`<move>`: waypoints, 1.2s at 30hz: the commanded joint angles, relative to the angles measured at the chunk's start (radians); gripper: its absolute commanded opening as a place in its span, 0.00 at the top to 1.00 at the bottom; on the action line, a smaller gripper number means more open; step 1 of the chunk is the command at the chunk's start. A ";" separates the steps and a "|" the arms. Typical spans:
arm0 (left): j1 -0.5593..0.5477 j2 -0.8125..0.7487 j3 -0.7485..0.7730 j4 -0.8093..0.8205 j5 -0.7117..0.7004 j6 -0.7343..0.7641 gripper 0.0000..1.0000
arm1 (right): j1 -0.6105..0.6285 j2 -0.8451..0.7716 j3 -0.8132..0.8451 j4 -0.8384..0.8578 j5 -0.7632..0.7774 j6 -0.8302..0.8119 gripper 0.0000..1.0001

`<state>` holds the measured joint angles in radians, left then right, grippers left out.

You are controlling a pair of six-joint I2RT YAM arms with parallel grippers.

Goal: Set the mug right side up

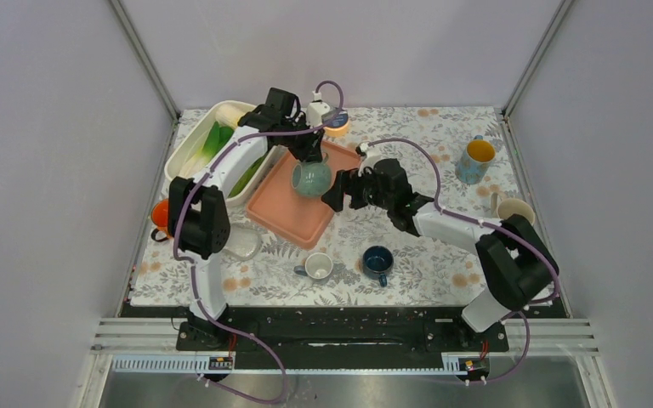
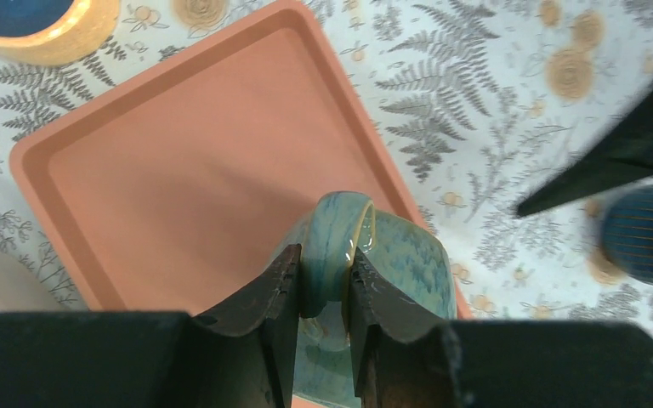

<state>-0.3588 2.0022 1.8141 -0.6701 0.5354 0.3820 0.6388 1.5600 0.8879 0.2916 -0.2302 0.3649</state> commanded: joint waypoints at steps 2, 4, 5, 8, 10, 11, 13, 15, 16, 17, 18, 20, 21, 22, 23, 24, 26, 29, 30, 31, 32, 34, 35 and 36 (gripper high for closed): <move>0.001 -0.153 0.002 0.039 0.171 -0.071 1.00 | -0.050 0.102 0.069 0.267 -0.182 0.131 0.01; 0.002 -0.170 -0.003 0.038 0.208 -0.089 1.00 | -0.054 0.123 0.069 0.337 -0.212 0.161 0.01; 0.002 -0.177 -0.004 0.037 0.225 -0.097 1.00 | -0.054 0.133 0.079 0.354 -0.230 0.170 0.01; -0.001 -0.194 0.008 0.030 0.266 -0.115 1.00 | -0.053 0.151 0.099 0.425 -0.284 0.205 0.03; -0.004 -0.205 0.010 0.020 0.296 -0.121 1.00 | -0.054 0.142 0.086 0.504 -0.292 0.222 0.08; -0.006 -0.212 0.006 0.017 0.315 -0.123 1.00 | -0.054 0.133 0.080 0.528 -0.295 0.219 0.11; -0.005 -0.221 -0.006 0.016 0.343 -0.129 1.00 | -0.053 0.115 0.079 0.556 -0.320 0.214 0.23; -0.006 -0.223 -0.010 0.017 0.364 -0.146 1.00 | -0.048 0.104 0.090 0.565 -0.367 0.212 0.46; -0.006 -0.223 -0.009 0.017 0.371 -0.152 1.00 | -0.045 0.099 0.095 0.559 -0.381 0.210 0.59; -0.007 -0.223 -0.007 0.017 0.373 -0.156 1.00 | -0.043 0.090 0.097 0.542 -0.387 0.202 0.71; -0.006 -0.224 -0.005 0.018 0.364 -0.160 1.00 | -0.042 0.078 0.095 0.516 -0.382 0.187 0.82; 0.000 -0.226 0.005 0.011 0.332 -0.158 0.99 | -0.042 0.036 0.087 0.403 -0.328 0.127 1.00; 0.006 -0.230 0.007 0.003 0.313 -0.150 0.85 | -0.043 0.001 0.083 0.333 -0.276 0.089 1.00; 0.013 -0.235 0.007 -0.006 0.294 -0.143 0.71 | -0.043 -0.029 0.083 0.249 -0.225 0.046 1.00; 0.022 -0.241 0.007 -0.018 0.277 -0.129 0.58 | -0.042 -0.056 0.086 0.168 -0.177 0.006 1.00; 0.032 -0.249 0.008 -0.031 0.264 -0.111 0.45 | -0.042 -0.083 0.095 0.077 -0.129 -0.039 1.00; 0.053 -0.269 0.009 -0.059 0.261 -0.070 0.25 | -0.042 -0.128 0.123 -0.097 -0.023 -0.118 1.00; 0.071 -0.280 0.058 -0.167 0.230 0.053 0.02 | -0.042 -0.187 0.166 -0.326 0.149 -0.214 1.00; 0.073 -0.284 0.067 -0.200 0.207 0.084 0.01 | -0.042 -0.207 0.169 -0.385 0.209 -0.234 1.00; 0.075 -0.290 0.067 -0.225 0.184 0.109 0.01 | -0.044 -0.228 0.168 -0.433 0.268 -0.253 1.00; 0.077 -0.300 0.058 -0.245 0.144 0.130 0.01 | -0.044 -0.242 0.165 -0.481 0.324 -0.273 1.00; 0.078 -0.328 0.020 -0.252 0.075 0.159 0.01 | -0.053 -0.256 0.168 -0.586 0.413 -0.285 1.00; 0.078 -0.341 -0.007 -0.252 0.040 0.170 0.01 | -0.062 -0.253 0.171 -0.642 0.447 -0.280 1.00; 0.080 -0.353 -0.033 -0.252 0.011 0.176 0.01 | -0.073 -0.249 0.173 -0.708 0.472 -0.268 1.00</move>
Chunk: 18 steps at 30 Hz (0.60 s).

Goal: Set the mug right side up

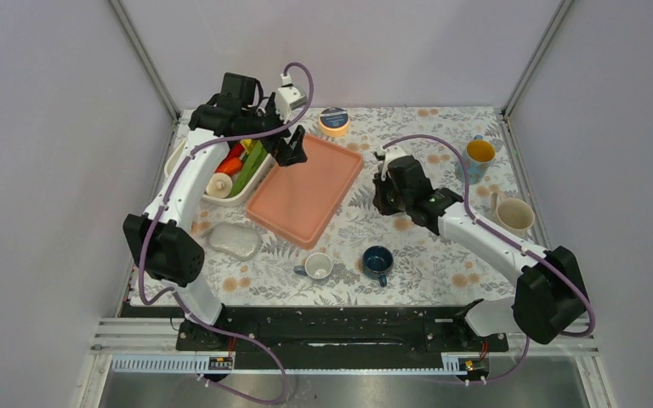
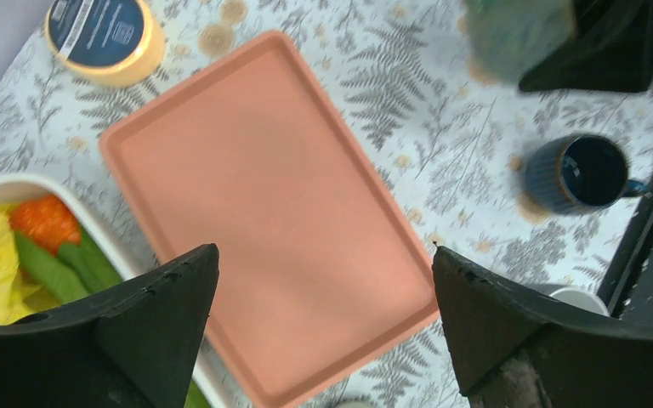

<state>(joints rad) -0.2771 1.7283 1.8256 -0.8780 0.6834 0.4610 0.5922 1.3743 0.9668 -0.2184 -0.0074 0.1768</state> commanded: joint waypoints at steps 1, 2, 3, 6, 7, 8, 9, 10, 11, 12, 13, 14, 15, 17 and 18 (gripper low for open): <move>0.003 -0.090 -0.071 -0.039 -0.168 0.099 0.01 | -0.045 -0.056 0.090 -0.238 0.263 -0.065 1.00; 0.010 -0.106 -0.104 -0.028 -0.190 0.097 0.01 | -0.077 -0.048 0.078 -0.264 0.261 -0.052 1.00; 0.019 -0.122 -0.138 -0.007 -0.202 0.088 0.01 | -0.106 -0.041 0.061 -0.277 0.242 -0.040 1.00; 0.052 -0.175 -0.263 0.083 -0.242 0.048 0.01 | -0.192 -0.018 0.006 -0.281 0.168 -0.012 1.00; 0.061 -0.194 -0.300 0.110 -0.259 0.038 0.01 | -0.207 -0.008 -0.003 -0.282 0.165 -0.008 1.00; 0.068 -0.210 -0.333 0.135 -0.276 0.026 0.01 | -0.219 0.005 -0.010 -0.285 0.167 -0.006 1.00; 0.074 -0.228 -0.370 0.156 -0.286 0.015 0.01 | -0.230 0.014 -0.014 -0.289 0.167 -0.006 1.00; 0.080 -0.248 -0.423 0.179 -0.291 0.007 0.01 | -0.241 0.024 -0.020 -0.292 0.161 -0.006 1.00; 0.088 -0.269 -0.462 0.209 -0.290 -0.006 0.01 | -0.253 0.032 -0.027 -0.290 0.145 -0.008 1.00; 0.098 -0.294 -0.514 0.246 -0.286 -0.026 0.01 | -0.269 0.042 -0.034 -0.290 0.120 -0.013 1.00; 0.113 -0.319 -0.573 0.295 -0.266 -0.057 0.01 | -0.280 0.054 -0.040 -0.289 0.105 -0.018 1.00; 0.132 -0.346 -0.629 0.343 -0.239 -0.078 0.01 | -0.294 0.067 -0.047 -0.288 0.093 -0.021 1.00; 0.148 -0.372 -0.689 0.401 -0.226 -0.102 0.01 | -0.304 0.080 -0.053 -0.282 0.082 -0.022 1.00; 0.179 -0.419 -0.783 0.515 -0.239 -0.156 0.01 | -0.328 0.105 -0.064 -0.270 0.045 -0.024 1.00; 0.193 -0.434 -0.815 0.540 -0.251 -0.178 0.01 | -0.338 0.115 -0.068 -0.263 0.025 -0.023 0.98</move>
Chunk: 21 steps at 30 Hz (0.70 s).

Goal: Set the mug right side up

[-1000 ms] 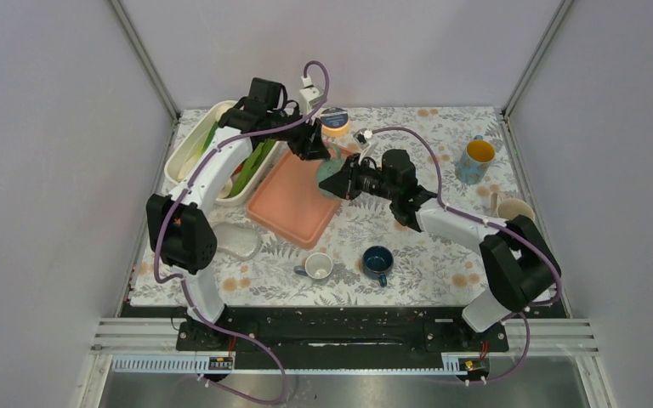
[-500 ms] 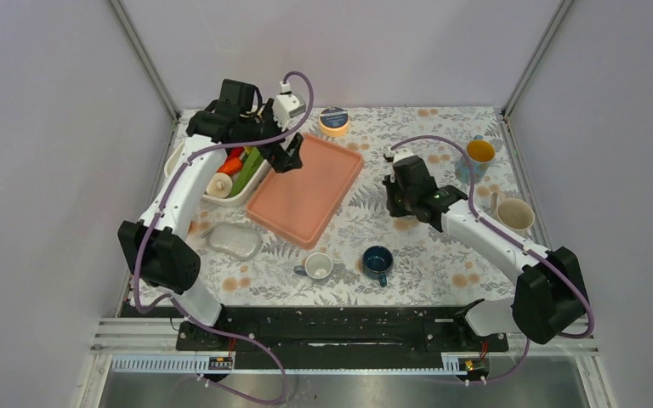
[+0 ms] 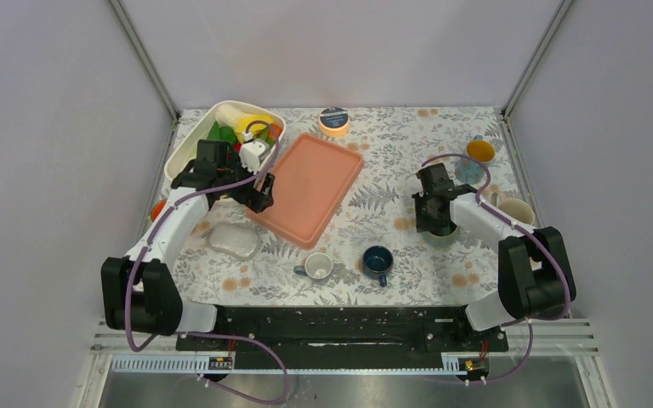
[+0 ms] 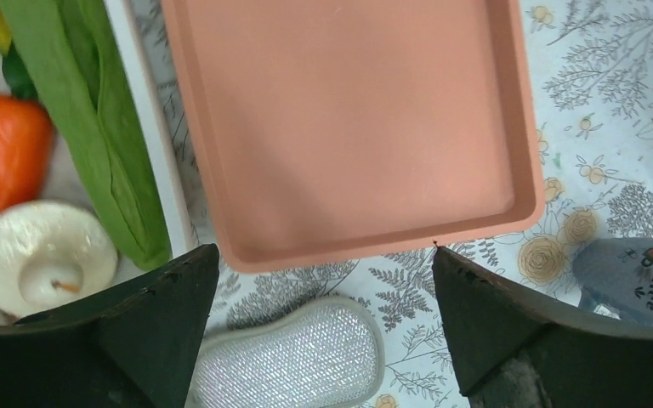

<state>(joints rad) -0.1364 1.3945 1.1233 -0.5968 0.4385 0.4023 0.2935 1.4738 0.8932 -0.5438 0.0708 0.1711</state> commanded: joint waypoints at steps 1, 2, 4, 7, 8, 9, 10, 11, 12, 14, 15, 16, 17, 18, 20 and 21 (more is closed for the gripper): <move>0.065 -0.115 -0.142 0.284 -0.016 -0.141 0.01 | -0.049 0.025 0.009 0.061 -0.066 -0.015 0.96; 0.080 -0.134 -0.174 0.312 -0.038 -0.168 0.01 | -0.055 0.027 0.011 0.061 -0.067 -0.015 0.91; 0.097 -0.185 -0.254 0.396 -0.065 -0.223 0.01 | -0.056 0.026 0.013 0.060 -0.067 -0.012 0.72; 0.106 -0.279 -0.387 0.549 -0.137 -0.273 0.01 | -0.055 0.014 0.019 0.053 -0.101 -0.012 0.48; 0.106 -0.309 -0.427 0.585 -0.170 -0.296 0.01 | -0.055 0.003 0.019 0.046 -0.104 -0.012 0.40; 0.106 -0.341 -0.463 0.640 -0.207 -0.318 0.01 | -0.056 -0.017 0.020 0.038 -0.100 -0.013 0.30; 0.106 -0.371 -0.511 0.683 -0.244 -0.343 0.01 | -0.056 -0.037 0.019 0.029 -0.088 -0.015 0.20; 0.107 -0.395 -0.543 0.727 -0.283 -0.370 0.01 | -0.056 -0.061 0.016 0.022 -0.078 -0.019 0.13; 0.107 -0.410 -0.571 0.766 -0.330 -0.394 0.01 | -0.056 -0.087 0.017 0.013 -0.076 -0.022 0.04; 0.107 -0.421 -0.606 0.815 -0.406 -0.443 0.01 | -0.056 -0.147 0.028 -0.005 -0.050 -0.032 0.01; 0.107 -0.426 -0.618 0.829 -0.428 -0.449 0.01 | -0.056 -0.182 0.030 -0.009 -0.041 -0.039 0.01; 0.107 -0.432 -0.624 0.830 -0.458 -0.451 0.01 | -0.056 -0.221 0.029 -0.009 -0.034 -0.049 0.01; 0.107 -0.444 -0.629 0.826 -0.482 -0.451 0.01 | -0.055 -0.269 0.020 -0.003 -0.021 -0.061 0.01; 0.107 -0.465 -0.635 0.813 -0.499 -0.446 0.01 | -0.056 -0.318 0.001 0.016 -0.006 -0.071 0.01; 0.106 -0.510 -0.653 0.792 -0.518 -0.425 0.01 | -0.056 -0.449 -0.075 0.092 0.028 -0.092 0.00; 0.107 -0.536 -0.669 0.789 -0.525 -0.417 0.01 | -0.055 -0.520 -0.138 0.158 0.045 -0.097 0.01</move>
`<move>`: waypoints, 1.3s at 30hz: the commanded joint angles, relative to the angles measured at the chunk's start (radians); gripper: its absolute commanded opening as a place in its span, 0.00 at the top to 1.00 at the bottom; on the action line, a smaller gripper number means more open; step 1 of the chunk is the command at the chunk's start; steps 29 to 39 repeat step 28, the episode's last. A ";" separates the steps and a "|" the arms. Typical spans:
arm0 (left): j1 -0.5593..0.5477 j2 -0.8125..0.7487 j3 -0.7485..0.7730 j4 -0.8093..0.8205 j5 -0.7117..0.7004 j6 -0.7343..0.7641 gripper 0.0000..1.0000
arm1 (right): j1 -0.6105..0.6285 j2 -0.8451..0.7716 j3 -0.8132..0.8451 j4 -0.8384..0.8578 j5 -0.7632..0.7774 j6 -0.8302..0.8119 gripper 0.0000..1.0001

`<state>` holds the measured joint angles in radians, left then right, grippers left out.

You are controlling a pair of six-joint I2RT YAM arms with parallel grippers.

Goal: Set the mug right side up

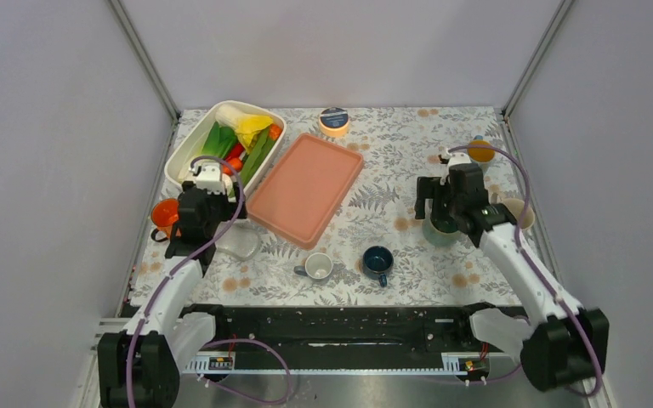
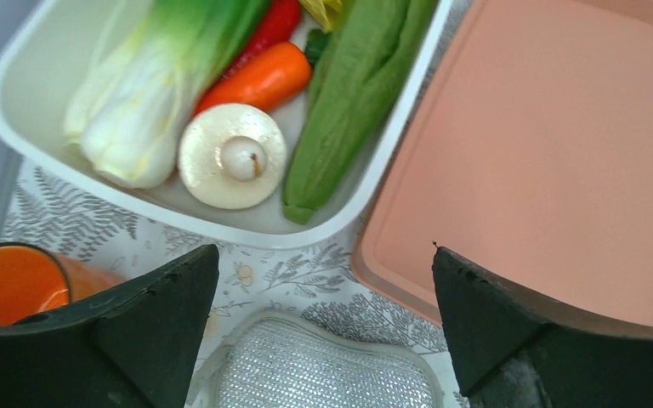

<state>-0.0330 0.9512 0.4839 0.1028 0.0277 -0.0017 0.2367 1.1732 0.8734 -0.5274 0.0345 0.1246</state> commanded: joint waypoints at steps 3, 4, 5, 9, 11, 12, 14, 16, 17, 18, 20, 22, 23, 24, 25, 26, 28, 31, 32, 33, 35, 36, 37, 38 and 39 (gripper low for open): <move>0.005 -0.135 -0.076 0.085 -0.122 -0.006 0.01 | 0.001 -0.434 -0.351 0.449 0.116 -0.066 0.01; 0.005 -0.145 -0.097 0.097 -0.119 -0.006 0.01 | 0.001 -0.501 -0.427 0.549 0.115 -0.068 0.01; 0.005 -0.157 -0.116 0.112 -0.114 -0.006 0.01 | 0.001 -0.557 -0.487 0.615 0.116 -0.064 0.00; 0.005 -0.219 -0.206 0.161 -0.104 -0.006 0.01 | 0.001 -0.762 -0.647 0.713 0.138 -0.028 0.01; 0.005 -0.253 -0.252 0.167 -0.073 -0.012 0.01 | 0.001 -0.838 -0.702 0.716 0.162 -0.014 0.01; 0.005 -0.269 -0.279 0.176 -0.054 -0.007 0.01 | 0.001 -0.879 -0.724 0.709 0.171 -0.008 0.01; 0.005 -0.294 -0.324 0.220 -0.056 0.017 0.01 | 0.001 -0.925 -0.754 0.689 0.182 0.007 0.01; 0.005 -0.311 -0.342 0.240 -0.076 0.022 0.01 | 0.001 -0.959 -0.757 0.660 0.179 0.017 0.01; 0.005 -0.317 -0.346 0.240 -0.084 0.018 0.01 | 0.001 -0.970 -0.760 0.657 0.176 0.018 0.01; 0.005 -0.322 -0.352 0.242 -0.093 0.020 0.01 | 0.001 -0.976 -0.761 0.654 0.176 0.018 0.00; 0.005 -0.326 -0.365 0.257 -0.110 0.030 0.01 | 0.001 -0.980 -0.760 0.646 0.186 0.021 0.01; 0.005 -0.326 -0.371 0.268 -0.131 0.035 0.01 | 0.002 -0.975 -0.755 0.638 0.198 0.024 0.01; 0.005 -0.323 -0.374 0.275 -0.134 0.043 0.01 | 0.001 -0.972 -0.753 0.635 0.202 0.026 0.01; 0.005 -0.322 -0.378 0.277 -0.128 0.052 0.01 | 0.001 -0.970 -0.749 0.628 0.206 0.024 0.01; 0.006 -0.322 -0.380 0.276 -0.117 0.063 0.01 | 0.001 -0.969 -0.747 0.620 0.208 0.027 0.01; 0.006 -0.323 -0.381 0.274 -0.110 0.066 0.01 | 0.001 -0.968 -0.745 0.617 0.210 0.027 0.01; 0.006 -0.332 -0.376 0.268 -0.123 0.053 0.01 | 0.001 -0.968 -0.745 0.616 0.211 0.028 0.01; 0.006 -0.332 -0.376 0.268 -0.123 0.053 0.01 | 0.001 -0.968 -0.745 0.616 0.211 0.028 0.01; 0.006 -0.332 -0.376 0.268 -0.123 0.053 0.01 | 0.001 -0.968 -0.745 0.616 0.211 0.028 0.01; 0.006 -0.332 -0.376 0.268 -0.123 0.053 0.01 | 0.001 -0.968 -0.745 0.616 0.211 0.028 0.01; 0.006 -0.332 -0.376 0.268 -0.123 0.053 0.01 | 0.001 -0.968 -0.745 0.616 0.211 0.028 0.01; 0.006 -0.332 -0.376 0.268 -0.123 0.053 0.01 | 0.001 -0.968 -0.745 0.616 0.211 0.028 0.01; 0.006 -0.332 -0.376 0.268 -0.123 0.053 0.01 | 0.001 -0.968 -0.745 0.616 0.211 0.028 0.01; 0.006 -0.332 -0.376 0.268 -0.123 0.053 0.01 | 0.001 -0.968 -0.745 0.616 0.211 0.028 0.01; 0.006 -0.332 -0.376 0.268 -0.123 0.053 0.01 | 0.001 -0.968 -0.745 0.616 0.211 0.028 0.01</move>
